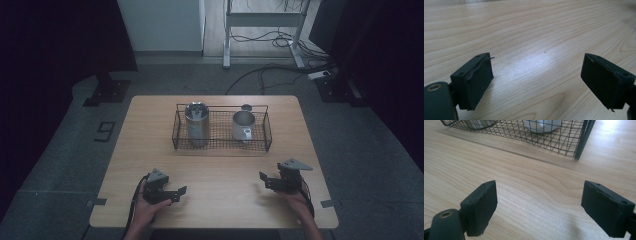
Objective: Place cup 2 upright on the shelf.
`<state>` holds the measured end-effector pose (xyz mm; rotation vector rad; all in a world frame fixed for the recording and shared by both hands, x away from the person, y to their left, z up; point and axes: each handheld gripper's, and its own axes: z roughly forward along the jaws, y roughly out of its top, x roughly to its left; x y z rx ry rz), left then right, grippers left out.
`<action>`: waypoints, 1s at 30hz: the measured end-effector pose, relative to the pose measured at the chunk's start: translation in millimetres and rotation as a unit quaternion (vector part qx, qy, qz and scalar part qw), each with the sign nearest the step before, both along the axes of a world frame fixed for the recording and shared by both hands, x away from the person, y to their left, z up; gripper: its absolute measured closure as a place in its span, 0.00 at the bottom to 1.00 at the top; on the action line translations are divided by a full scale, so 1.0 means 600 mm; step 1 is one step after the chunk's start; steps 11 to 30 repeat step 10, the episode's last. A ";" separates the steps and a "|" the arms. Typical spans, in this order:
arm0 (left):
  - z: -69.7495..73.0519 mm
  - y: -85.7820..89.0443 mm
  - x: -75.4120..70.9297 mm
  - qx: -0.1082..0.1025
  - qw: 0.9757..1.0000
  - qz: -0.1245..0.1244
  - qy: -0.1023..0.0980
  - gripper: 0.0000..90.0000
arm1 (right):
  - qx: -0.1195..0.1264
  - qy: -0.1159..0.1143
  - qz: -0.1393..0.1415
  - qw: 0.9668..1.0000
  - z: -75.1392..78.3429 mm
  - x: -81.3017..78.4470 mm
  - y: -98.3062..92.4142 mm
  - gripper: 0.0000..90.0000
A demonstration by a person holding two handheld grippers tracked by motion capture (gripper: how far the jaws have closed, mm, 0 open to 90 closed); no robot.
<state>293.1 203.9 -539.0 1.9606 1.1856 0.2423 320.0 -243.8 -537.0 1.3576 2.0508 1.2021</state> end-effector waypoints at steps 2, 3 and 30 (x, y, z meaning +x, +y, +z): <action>0.001 0.002 0.000 0.000 1.000 0.002 0.000 0.12 | -0.001 0.000 0.000 1.000 -0.001 -0.001 0.000 0.15; 0.001 0.002 0.000 0.000 1.000 0.003 0.000 0.12 | 0.000 0.001 -0.001 1.000 -0.002 -0.002 0.000 0.15; 0.000 0.002 0.001 0.000 1.000 0.005 0.000 0.12 | 0.001 0.002 -0.004 1.000 -0.007 -0.005 -0.004 0.15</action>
